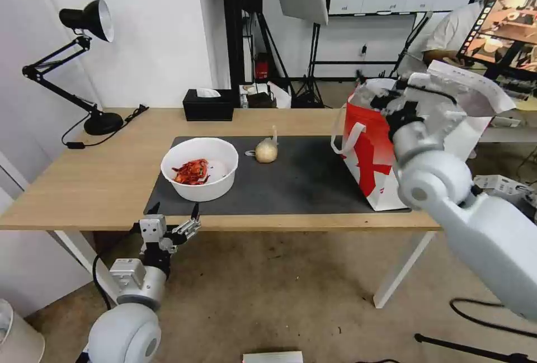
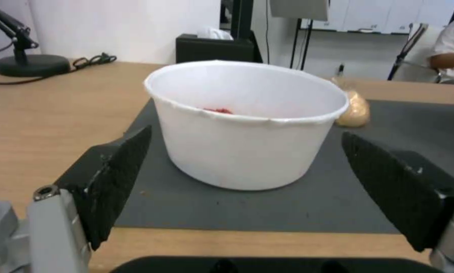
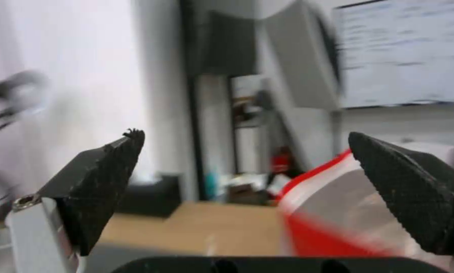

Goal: Pick up the trash from the table and place it into the takeout bag.

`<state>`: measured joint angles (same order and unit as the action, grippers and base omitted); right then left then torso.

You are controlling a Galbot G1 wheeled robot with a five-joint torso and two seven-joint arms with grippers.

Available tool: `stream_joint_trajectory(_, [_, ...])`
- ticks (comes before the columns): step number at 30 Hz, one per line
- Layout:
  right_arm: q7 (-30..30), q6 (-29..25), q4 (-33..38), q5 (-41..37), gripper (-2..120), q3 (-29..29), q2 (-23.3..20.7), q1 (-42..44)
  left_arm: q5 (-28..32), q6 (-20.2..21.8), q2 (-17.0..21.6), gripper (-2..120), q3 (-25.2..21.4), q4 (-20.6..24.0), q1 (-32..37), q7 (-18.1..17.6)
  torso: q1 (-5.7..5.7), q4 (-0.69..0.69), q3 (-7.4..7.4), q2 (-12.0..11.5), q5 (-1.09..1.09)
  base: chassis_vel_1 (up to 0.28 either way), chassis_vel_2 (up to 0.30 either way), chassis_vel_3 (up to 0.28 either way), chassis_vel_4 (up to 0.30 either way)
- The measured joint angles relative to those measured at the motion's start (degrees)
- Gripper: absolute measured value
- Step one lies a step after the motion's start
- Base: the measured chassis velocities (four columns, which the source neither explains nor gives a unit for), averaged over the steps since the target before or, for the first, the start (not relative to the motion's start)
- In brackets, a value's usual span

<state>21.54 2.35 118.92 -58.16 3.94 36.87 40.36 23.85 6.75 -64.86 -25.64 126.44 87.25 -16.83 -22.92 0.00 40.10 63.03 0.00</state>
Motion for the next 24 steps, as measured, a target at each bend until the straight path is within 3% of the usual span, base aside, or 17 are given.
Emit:
stream_joint_trajectory(3, [-6.0, -2.9, 4.6, 1.5, 100, 3.5, -4.4, 9.6, 0.0, -1.1, -0.1, 100, -0.6, 0.4, 0.7, 1.2, 0.01, -0.02, 0.0, 0.0, 0.02, 0.0, 0.0, 0.0, 0.0])
stream_joint_trajectory(8, [-7.6, -7.4, 7.6, 7.7, 100, 5.9, -5.8, 21.2, -0.4, -2.5, -0.1, 100, -2.0, 0.6, 2.6, 3.4, 0.01, -0.01, -0.01, 0.0, 0.0, 0.0, 0.0, 0.0, 0.0])
stream_joint_trajectory(10, [-7.6, -10.0, 7.8, 15.4, 100, 6.5, -3.2, 30.8, -1.5, -3.3, -0.9, 100, -4.5, 1.2, 5.6, 3.8, 0.01, 0.0, 0.0, 0.0, 0.0, 0.0, 0.0, 0.0, 0.0])
stream_joint_trajectory(12, [-7.4, -10.4, 7.6, 17.8, 100, 6.7, -1.7, 33.8, -1.7, -3.5, -1.2, 100, -5.2, 1.5, 6.5, 3.9, 0.01, 0.01, 0.0, 0.0, 0.03, 0.0, 0.0, 0.0, 0.0])
stream_joint_trajectory(15, [-5.7, -13.1, 5.2, 26.4, 100, 7.5, 4.5, 44.5, -2.8, -3.4, -1.8, 100, -6.3, 1.9, 8.5, 4.7, 0.01, -0.02, -0.01, 0.0, 0.01, 0.0, 0.0, 0.0, 0.0])
stream_joint_trajectory(24, [-4.0, -14.3, 3.7, 32.0, 100, 7.7, 9.8, 49.7, -6.6, 0.9, -2.5, 100, -7.1, 1.9, 11.4, 5.4, 0.01, 0.01, 0.0, 0.0, -0.01, 0.0, 0.0, 0.0, 0.0])
